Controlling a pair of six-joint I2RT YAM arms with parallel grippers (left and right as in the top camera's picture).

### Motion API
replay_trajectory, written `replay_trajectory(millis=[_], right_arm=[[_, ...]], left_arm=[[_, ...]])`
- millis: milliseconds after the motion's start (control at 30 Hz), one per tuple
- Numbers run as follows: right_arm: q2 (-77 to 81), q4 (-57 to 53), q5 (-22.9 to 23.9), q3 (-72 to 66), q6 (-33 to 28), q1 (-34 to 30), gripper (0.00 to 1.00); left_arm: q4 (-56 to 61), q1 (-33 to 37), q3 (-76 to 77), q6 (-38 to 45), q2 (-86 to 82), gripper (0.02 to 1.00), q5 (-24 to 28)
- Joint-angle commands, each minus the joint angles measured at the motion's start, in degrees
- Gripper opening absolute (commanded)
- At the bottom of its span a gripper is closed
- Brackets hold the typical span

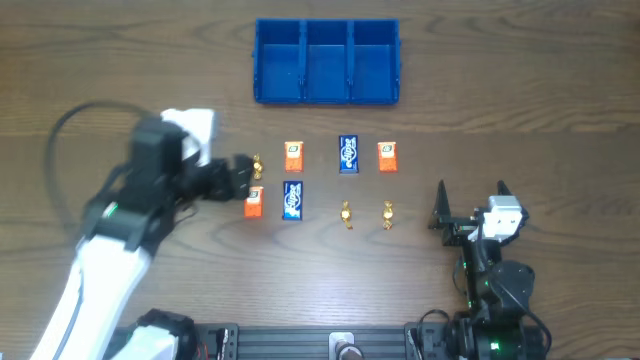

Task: Sort Candies Into Trays

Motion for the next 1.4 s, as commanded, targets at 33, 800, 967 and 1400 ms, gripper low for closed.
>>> replay_trajectory(millis=[33,800,967,1400], right_arm=[[-0.33,-0.37,-0.2,-0.07,-0.66,-0.35,0.998],[-0.33,-0.37,-0.2,-0.07,-0.66,-0.35,0.998],[-0.33,-0.37,-0.2,-0.07,-0.66,-0.35,0.998],[-0.33,-0.37,-0.2,-0.07,-0.66,-0.35,0.998]], left_arm=[[-0.94,-6.05,2.25,-8.31,21.46,0.998,-5.57],[0.85,-9.22,2.19,-15.02,42.69,0.684,-9.94],[1.01,-9.25,2.19,-15.02,42.69,0.443,-9.49],[-19.34,-8.5,48.19,-15.74,47.63,0.316,-16.35]])
